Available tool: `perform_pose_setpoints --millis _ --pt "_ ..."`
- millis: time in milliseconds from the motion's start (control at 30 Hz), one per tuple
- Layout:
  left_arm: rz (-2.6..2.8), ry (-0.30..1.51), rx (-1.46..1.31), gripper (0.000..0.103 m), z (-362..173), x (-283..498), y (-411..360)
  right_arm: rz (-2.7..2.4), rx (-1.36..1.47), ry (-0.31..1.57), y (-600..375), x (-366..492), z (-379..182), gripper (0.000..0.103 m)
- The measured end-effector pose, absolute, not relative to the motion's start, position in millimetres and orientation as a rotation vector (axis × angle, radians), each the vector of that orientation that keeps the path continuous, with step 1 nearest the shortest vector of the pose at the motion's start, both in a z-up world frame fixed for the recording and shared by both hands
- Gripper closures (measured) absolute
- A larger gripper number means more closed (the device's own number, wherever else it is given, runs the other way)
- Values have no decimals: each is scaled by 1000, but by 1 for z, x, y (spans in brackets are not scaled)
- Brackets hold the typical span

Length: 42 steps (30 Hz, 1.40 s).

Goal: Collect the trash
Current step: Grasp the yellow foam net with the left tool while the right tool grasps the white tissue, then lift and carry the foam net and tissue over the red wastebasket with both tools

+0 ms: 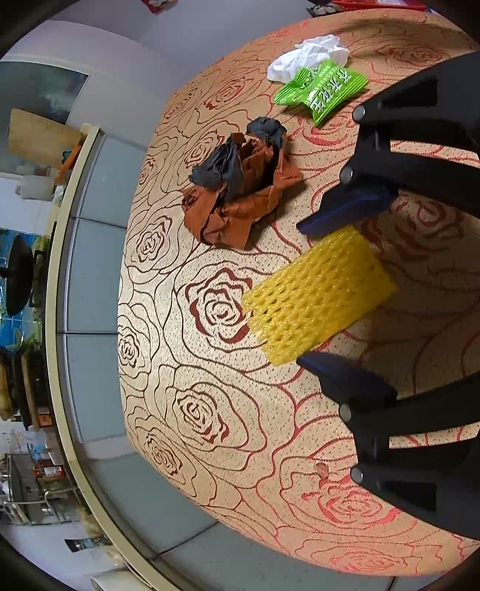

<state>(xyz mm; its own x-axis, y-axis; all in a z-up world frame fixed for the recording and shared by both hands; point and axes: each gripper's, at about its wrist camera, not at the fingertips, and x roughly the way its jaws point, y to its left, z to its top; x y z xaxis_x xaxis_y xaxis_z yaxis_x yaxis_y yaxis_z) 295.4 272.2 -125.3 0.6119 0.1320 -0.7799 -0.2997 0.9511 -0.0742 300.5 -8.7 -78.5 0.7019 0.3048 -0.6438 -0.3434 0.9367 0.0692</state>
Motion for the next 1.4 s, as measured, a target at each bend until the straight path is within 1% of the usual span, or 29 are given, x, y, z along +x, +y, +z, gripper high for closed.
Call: perform_pose_setpoints --millis 67,200,267,367,500,633,733,833,900,1000,1067,1133,1400 --pt "257 873 -208 51 -125 293 274 364 -62 714 -5 303 -83 33" --pt "254 864 -218 60 -124 290 277 377 -80 732 4 309 -90 33" --pt "249 858 -222 68 -123 288 277 380 -92 739 9 311 -94 33" --pt "256 853 -204 74 -123 287 274 394 -100 758 15 317 -100 33" --pt "251 838 -199 76 -118 284 270 413 -116 804 24 326 -111 33" --pt "242 827 -205 76 -116 280 270 411 -138 839 30 331 -121 38" --pt "238 815 -196 76 -113 280 270 418 -126 877 28 335 -127 52" --pt "237 802 -182 77 -110 279 266 418 -117 868 26 334 -126 58" --pt "240 795 -173 77 -107 278 265 419 -123 863 26 333 -126 67" --pt "244 772 -163 77 -99 275 262 411 -142 848 26 329 -124 76" --pt "246 758 -160 78 -95 270 260 407 -139 838 24 326 -121 78" --pt "252 749 -155 89 -91 264 258 403 -130 828 21 323 -118 79" --pt "246 692 -139 90 -71 238 246 387 -92 744 4 298 -85 80"
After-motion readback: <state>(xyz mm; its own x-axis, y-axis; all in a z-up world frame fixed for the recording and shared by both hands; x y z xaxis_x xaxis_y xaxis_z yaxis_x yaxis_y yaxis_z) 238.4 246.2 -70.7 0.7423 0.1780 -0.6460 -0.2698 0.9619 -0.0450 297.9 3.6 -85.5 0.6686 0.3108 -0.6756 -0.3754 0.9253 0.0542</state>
